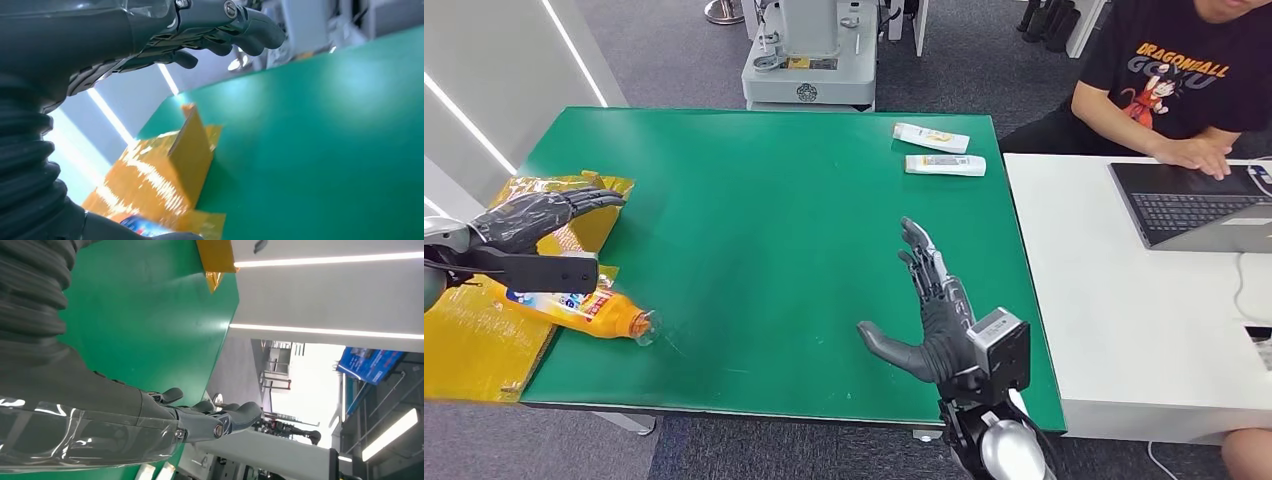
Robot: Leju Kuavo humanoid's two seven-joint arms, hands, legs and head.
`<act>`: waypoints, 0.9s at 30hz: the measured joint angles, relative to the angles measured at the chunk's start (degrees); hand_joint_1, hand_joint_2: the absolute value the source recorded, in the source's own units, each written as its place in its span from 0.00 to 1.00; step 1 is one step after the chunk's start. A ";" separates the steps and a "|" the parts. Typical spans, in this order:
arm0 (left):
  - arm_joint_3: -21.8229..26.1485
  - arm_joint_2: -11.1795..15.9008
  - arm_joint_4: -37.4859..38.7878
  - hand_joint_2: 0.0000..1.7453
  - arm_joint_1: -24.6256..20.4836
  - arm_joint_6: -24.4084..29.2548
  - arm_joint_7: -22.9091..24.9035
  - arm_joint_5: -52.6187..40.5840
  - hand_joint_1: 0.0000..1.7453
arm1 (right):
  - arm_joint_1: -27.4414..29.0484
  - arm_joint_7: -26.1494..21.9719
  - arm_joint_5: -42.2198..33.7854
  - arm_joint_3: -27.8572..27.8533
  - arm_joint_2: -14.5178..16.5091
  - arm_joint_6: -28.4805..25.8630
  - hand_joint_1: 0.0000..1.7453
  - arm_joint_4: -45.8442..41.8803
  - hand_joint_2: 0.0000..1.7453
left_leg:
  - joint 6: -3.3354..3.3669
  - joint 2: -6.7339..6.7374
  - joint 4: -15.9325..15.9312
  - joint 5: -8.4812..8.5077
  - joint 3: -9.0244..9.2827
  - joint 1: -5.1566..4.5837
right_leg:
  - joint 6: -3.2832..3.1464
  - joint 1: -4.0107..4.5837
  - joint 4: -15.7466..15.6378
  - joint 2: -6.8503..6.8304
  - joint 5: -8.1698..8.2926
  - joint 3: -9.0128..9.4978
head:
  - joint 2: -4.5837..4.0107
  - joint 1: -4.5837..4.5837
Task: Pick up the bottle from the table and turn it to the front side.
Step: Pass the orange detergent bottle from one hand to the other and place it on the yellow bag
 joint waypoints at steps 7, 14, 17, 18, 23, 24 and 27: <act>13.37 -12.40 -10.76 1.00 12.38 23.85 -4.85 18.27 0.00 | 0.73 -0.95 1.23 -0.43 0.06 -2.13 0.00 -0.72 1.00 | 0.02 0.00 -0.02 -0.02 0.01 -0.15 | 0.02 -0.17 -0.08 0.00 -0.01 0.01 | 0.00 0.01; 19.62 -27.51 -19.15 1.00 23.86 25.93 -1.84 40.99 0.00 | -0.01 -2.94 0.31 -0.40 0.17 -6.45 0.00 -0.74 1.00 | 0.08 0.13 0.01 -0.09 -0.02 -0.15 | 0.06 -0.19 -0.15 0.15 0.03 0.03 | 0.00 0.02; 19.71 -32.24 -20.56 1.00 26.60 25.18 -2.74 47.55 0.00 | -0.52 -3.65 -0.13 -0.40 0.31 -7.28 0.00 -0.91 1.00 | 0.08 0.09 0.01 -0.09 -0.02 -0.15 | 0.06 -0.19 -0.15 0.12 0.03 0.04 | 0.00 -0.01; 19.42 -33.96 -20.90 1.00 27.42 25.38 -3.04 48.74 0.00 | -0.83 -3.81 -0.12 -0.40 0.43 -7.50 0.00 -0.99 1.00 | 0.08 0.08 0.01 -0.09 -0.03 -0.15 | 0.06 -0.19 -0.15 0.12 0.03 0.03 | 0.00 0.00; 17.45 -40.26 -21.69 1.00 29.23 26.86 -3.30 49.54 0.00 | -2.59 -3.97 0.22 -0.40 1.39 -8.13 0.00 -1.38 1.00 | 0.08 0.08 0.01 -0.09 -0.03 -0.13 | 0.06 -0.18 -0.14 0.12 0.03 0.03 | 0.00 -0.01; 17.15 -40.95 -21.71 1.00 29.25 27.16 -3.16 49.08 0.00 | -2.95 -3.81 0.27 -0.40 1.61 -8.16 0.00 -1.40 1.00 | 0.08 0.08 0.01 -0.09 -0.03 -0.13 | 0.06 -0.18 -0.13 0.12 0.03 0.03 | 0.00 -0.01; 16.30 -42.69 -21.71 1.00 29.24 27.98 -2.36 47.67 0.00 | -4.40 -3.00 0.43 -0.40 2.37 -7.95 0.00 -1.40 1.00 | 0.08 0.09 0.01 -0.08 -0.02 -0.12 | 0.06 -0.18 -0.09 0.12 0.03 0.02 | 0.00 -0.01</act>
